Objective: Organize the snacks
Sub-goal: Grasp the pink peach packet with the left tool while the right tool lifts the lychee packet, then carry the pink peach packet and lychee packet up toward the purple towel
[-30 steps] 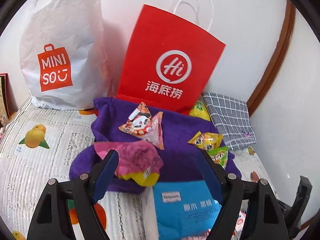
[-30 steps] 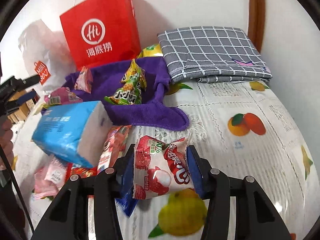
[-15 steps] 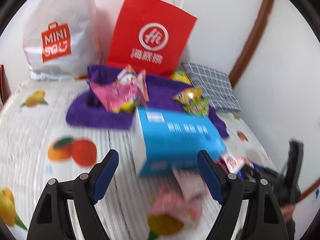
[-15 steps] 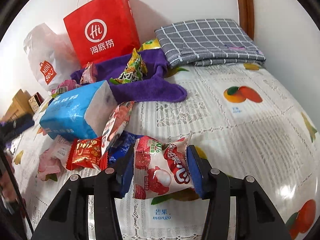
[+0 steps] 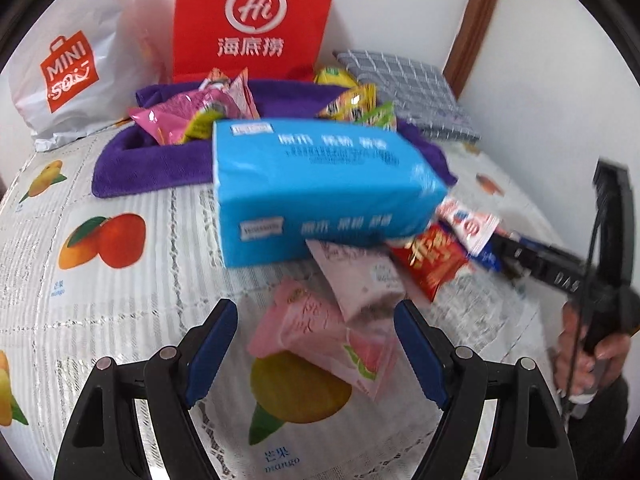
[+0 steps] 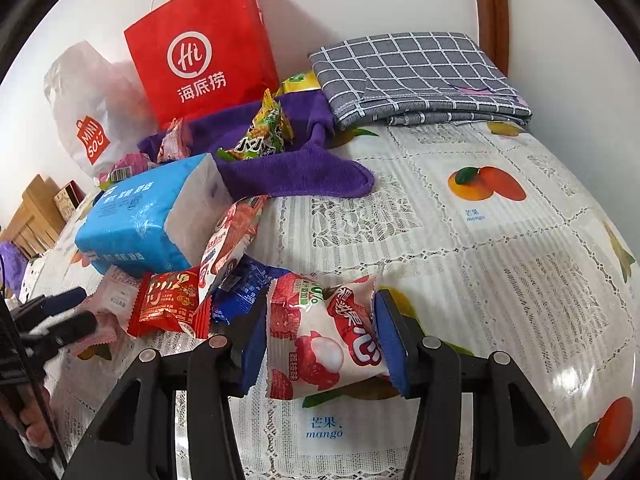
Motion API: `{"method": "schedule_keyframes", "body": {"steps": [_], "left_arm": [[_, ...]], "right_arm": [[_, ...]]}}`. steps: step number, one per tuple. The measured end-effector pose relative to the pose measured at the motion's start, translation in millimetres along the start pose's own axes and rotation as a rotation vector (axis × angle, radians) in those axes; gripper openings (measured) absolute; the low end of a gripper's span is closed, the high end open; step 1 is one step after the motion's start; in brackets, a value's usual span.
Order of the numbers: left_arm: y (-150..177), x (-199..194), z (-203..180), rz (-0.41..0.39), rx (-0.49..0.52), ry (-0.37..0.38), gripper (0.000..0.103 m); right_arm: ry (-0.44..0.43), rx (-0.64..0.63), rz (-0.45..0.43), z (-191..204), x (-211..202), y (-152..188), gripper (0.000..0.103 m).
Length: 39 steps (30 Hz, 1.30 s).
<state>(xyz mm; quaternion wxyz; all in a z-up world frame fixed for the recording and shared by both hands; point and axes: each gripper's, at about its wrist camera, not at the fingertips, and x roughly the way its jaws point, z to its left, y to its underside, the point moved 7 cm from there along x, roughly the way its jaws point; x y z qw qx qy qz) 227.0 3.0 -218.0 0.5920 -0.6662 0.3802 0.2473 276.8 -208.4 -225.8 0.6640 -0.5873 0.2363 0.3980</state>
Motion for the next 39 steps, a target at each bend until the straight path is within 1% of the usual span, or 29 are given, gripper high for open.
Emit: {"method": "schedule_keyframes", "body": {"steps": [3,15,22,24,29,34,36,39], "left_arm": [[1.9,3.5,0.3,0.015,0.019,-0.027,0.079],[4.1,-0.2,0.5,0.001,0.011,-0.014,0.079],[4.5,-0.7,-4.4,-0.004,0.021,0.018,0.065],[4.8,-0.4,-4.9,-0.004,0.022,0.021,0.064],[4.4,-0.6,-3.3,-0.007,0.006,0.047,0.056],[4.4,-1.7,-2.6,-0.002,0.0,0.061,0.052],[5.7,-4.7,-1.5,0.005,-0.011,0.062,0.051],[13.1,-10.4,-1.2,0.016,-0.027,0.084,0.051]], "right_arm": [[0.005,-0.005,0.003,0.6,0.4,0.1,0.051],[0.035,-0.031,0.008,3.4,2.3,0.8,0.051],[0.035,-0.031,0.009,3.5,2.6,0.7,0.052],[0.035,-0.031,0.008,3.6,2.5,0.8,0.052],[0.035,-0.03,0.008,3.8,2.4,0.8,0.052],[0.011,-0.012,0.005,1.9,1.8,0.3,0.052],[-0.007,0.003,0.002,-0.5,0.8,-0.1,0.052],[-0.031,0.017,-0.006,-3.3,-2.3,0.4,0.051]]}}
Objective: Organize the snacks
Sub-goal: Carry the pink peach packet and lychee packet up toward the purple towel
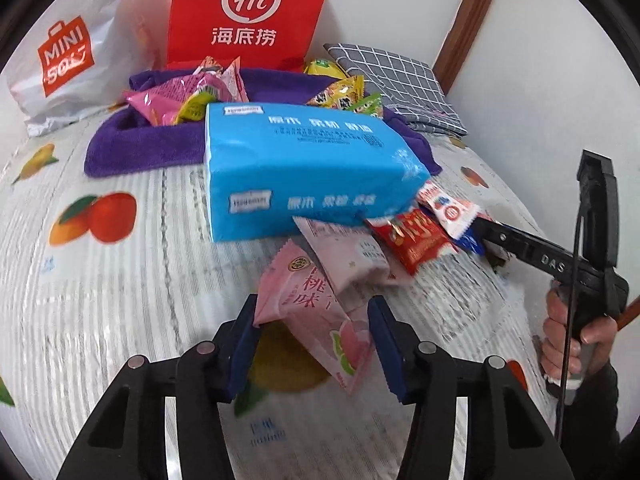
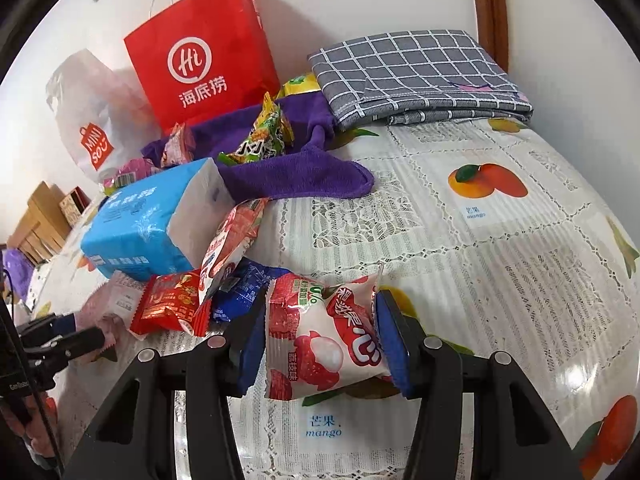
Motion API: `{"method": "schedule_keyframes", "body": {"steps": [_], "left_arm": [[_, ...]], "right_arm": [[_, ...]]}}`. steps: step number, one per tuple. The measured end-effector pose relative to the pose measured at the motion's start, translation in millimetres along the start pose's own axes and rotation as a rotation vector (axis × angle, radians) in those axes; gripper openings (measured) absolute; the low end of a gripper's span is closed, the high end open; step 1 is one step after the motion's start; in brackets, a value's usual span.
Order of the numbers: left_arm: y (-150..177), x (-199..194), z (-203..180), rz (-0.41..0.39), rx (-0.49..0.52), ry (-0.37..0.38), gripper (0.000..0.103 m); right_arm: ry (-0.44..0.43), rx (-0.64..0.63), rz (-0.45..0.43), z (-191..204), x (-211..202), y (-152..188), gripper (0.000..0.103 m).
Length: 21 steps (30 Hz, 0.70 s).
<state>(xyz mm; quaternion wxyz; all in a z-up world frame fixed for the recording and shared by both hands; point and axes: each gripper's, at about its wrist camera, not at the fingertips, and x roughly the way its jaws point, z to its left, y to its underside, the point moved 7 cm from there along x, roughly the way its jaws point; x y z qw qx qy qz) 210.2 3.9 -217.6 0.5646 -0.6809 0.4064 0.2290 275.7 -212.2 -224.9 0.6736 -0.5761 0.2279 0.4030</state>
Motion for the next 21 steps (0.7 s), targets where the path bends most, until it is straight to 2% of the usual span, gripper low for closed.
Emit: {"method": "schedule_keyframes", "body": {"steps": [3,7,10,21], "left_arm": [[5.4,-9.7,0.1,-0.009,0.008,-0.017,0.05],[6.3,-23.8,-1.3,-0.028,-0.014,0.01,0.05],[3.2,-33.4,-4.1,-0.05,-0.011,-0.007,0.05],[-29.9,-74.4,-19.4,-0.153,-0.017,-0.03,0.05]], "right_arm": [[0.014,-0.003,-0.015,0.8,-7.3,2.0,0.051],[0.003,-0.017,-0.015,6.7,-20.4,9.5,0.05],[0.005,-0.031,-0.023,11.3,-33.8,10.8,0.05],[0.012,-0.062,-0.075,26.4,-78.3,-14.6,0.05]]}}
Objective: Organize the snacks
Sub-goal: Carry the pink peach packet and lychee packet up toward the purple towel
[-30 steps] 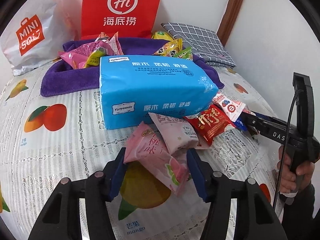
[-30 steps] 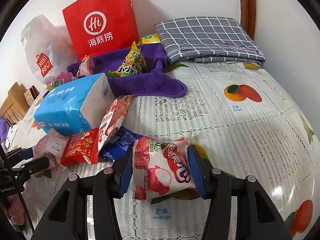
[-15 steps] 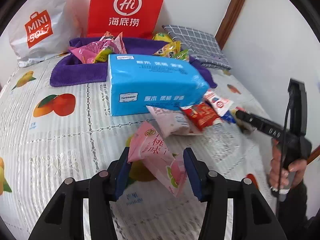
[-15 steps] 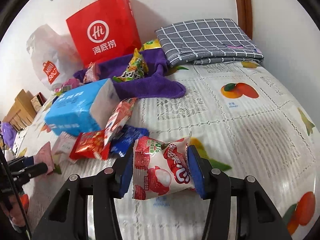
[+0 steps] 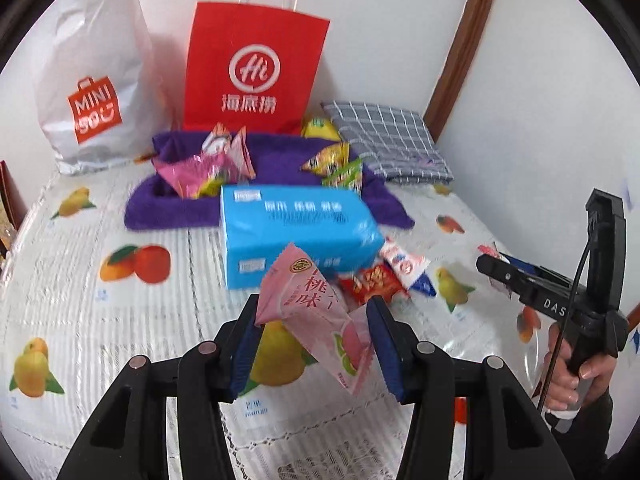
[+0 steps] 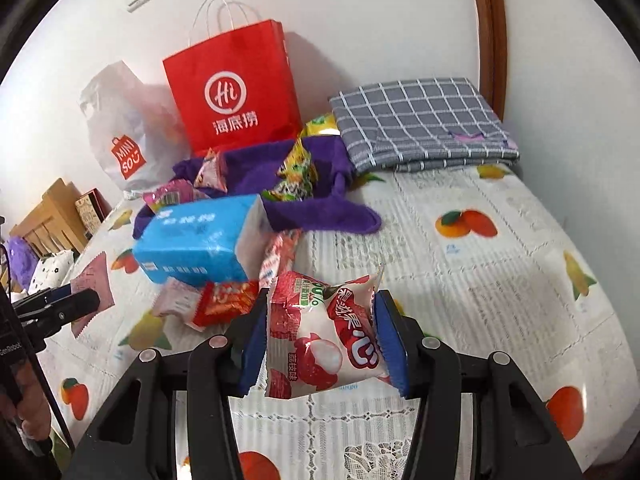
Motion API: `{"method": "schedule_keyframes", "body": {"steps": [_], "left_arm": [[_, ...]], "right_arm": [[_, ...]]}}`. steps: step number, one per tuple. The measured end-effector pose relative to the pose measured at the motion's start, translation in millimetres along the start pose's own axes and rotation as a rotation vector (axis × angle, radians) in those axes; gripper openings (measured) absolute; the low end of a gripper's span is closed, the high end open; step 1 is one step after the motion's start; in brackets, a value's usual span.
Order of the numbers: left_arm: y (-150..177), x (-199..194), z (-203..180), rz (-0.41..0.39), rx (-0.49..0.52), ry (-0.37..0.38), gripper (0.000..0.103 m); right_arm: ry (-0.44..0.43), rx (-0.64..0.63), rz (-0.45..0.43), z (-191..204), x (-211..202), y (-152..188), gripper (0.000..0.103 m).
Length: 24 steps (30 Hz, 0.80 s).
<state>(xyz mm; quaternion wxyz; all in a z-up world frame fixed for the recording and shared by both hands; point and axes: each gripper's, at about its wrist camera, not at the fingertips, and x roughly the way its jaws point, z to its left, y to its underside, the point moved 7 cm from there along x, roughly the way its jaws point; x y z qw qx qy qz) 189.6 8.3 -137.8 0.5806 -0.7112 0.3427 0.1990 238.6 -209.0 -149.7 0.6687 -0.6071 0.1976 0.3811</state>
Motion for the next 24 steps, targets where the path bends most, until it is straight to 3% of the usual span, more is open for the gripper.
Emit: {"method": "schedule_keyframes", "body": {"steps": [11,24], "left_arm": [[-54.2,-16.2,4.5,-0.067,-0.018,-0.014,0.05],[-122.0,-20.0,26.3,-0.115,-0.047,-0.068,0.05]], "right_arm": [[-0.015,-0.033,-0.041,22.1,-9.4,-61.0,0.05],[-0.064,-0.08,-0.063,61.2,13.6,-140.8,0.05]]}}
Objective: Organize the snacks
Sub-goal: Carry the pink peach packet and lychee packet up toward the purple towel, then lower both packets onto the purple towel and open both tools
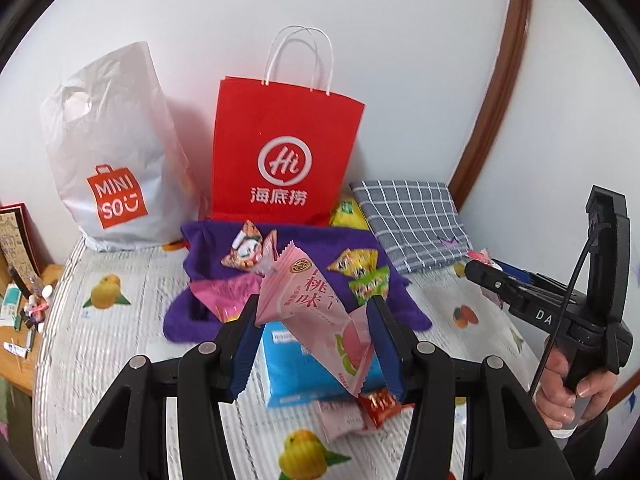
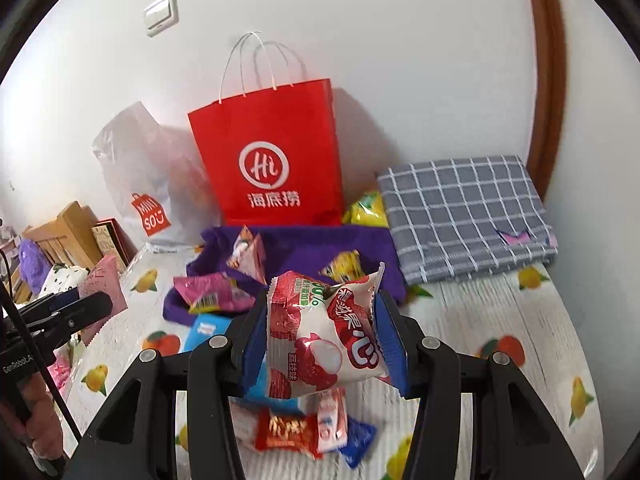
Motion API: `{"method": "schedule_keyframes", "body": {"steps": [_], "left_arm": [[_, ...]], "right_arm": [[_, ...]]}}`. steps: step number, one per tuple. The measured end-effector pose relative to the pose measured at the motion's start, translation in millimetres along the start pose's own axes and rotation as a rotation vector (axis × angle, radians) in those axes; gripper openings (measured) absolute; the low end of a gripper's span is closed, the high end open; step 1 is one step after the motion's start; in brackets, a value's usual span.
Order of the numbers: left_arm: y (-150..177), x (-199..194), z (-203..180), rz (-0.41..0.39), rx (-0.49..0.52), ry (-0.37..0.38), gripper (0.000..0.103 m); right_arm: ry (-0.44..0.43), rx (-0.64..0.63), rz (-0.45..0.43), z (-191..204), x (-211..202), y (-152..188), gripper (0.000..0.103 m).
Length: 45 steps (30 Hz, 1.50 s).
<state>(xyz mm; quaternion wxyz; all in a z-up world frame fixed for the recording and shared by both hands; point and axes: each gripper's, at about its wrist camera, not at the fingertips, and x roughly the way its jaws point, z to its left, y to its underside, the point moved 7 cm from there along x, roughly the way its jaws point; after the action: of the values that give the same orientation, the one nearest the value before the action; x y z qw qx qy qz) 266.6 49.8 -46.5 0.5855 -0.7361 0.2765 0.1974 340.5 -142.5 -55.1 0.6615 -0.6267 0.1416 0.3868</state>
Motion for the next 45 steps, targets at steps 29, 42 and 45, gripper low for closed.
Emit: {"method": "schedule_keyframes", "body": {"steps": [29,42,45], "left_arm": [[-75.2,119.1,50.6,0.05,-0.068,-0.039,0.05],[-41.8,181.8,62.8,0.197,-0.107,-0.027,0.05],[-35.2,192.4,67.3,0.232,-0.123,-0.031,0.05]], "right_arm": [[-0.081,-0.01,0.082,-6.3,144.3,-60.7,0.05],[-0.115,-0.096,0.247,3.1,192.7,-24.8,0.051],[-0.1,-0.122,0.276,5.6,199.0,-17.6,0.051]]}}
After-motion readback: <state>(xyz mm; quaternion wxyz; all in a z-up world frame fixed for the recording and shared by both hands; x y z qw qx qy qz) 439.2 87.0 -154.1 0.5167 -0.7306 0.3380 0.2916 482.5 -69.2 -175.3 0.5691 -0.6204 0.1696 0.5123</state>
